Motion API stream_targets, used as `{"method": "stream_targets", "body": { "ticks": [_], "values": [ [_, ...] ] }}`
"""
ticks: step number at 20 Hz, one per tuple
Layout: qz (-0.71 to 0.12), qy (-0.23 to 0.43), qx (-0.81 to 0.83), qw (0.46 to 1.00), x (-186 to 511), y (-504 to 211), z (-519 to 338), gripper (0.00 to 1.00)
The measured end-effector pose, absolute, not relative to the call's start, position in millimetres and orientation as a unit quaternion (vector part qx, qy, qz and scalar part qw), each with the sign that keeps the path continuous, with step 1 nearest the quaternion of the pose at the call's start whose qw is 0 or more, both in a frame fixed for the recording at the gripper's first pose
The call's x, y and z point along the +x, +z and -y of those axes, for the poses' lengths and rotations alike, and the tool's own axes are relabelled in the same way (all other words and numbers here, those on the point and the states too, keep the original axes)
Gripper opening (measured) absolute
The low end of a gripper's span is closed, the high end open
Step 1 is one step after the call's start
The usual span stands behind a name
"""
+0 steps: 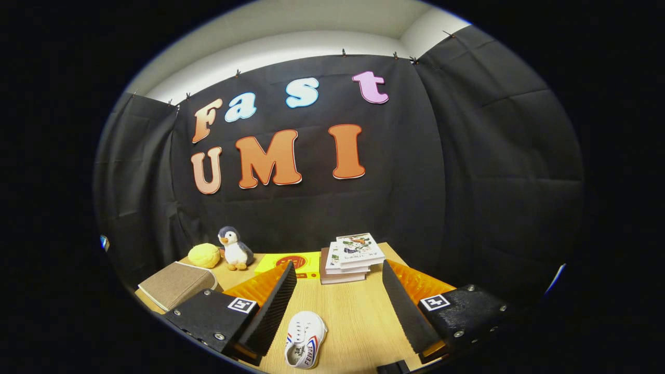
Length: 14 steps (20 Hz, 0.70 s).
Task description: Open the storage box then place both shoes into the box .Put the left shoe in first, then the right shoe, with the right side of both shoes facing outward in a uniform manner.
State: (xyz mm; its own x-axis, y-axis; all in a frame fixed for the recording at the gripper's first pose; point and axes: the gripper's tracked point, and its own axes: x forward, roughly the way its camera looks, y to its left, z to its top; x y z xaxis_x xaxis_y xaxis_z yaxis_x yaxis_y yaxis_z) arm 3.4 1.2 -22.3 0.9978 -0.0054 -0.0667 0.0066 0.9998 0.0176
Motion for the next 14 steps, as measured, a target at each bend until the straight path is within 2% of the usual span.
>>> {"method": "stream_targets", "body": {
  "ticks": [6, 14],
  "values": [
    [-0.098, 0.058, 0.111, 0.987, 6, -48, -36, 0.98],
    [-0.211, 0.178, 0.262, 0.925, 14, -111, -120, 0.98]
  ]
}}
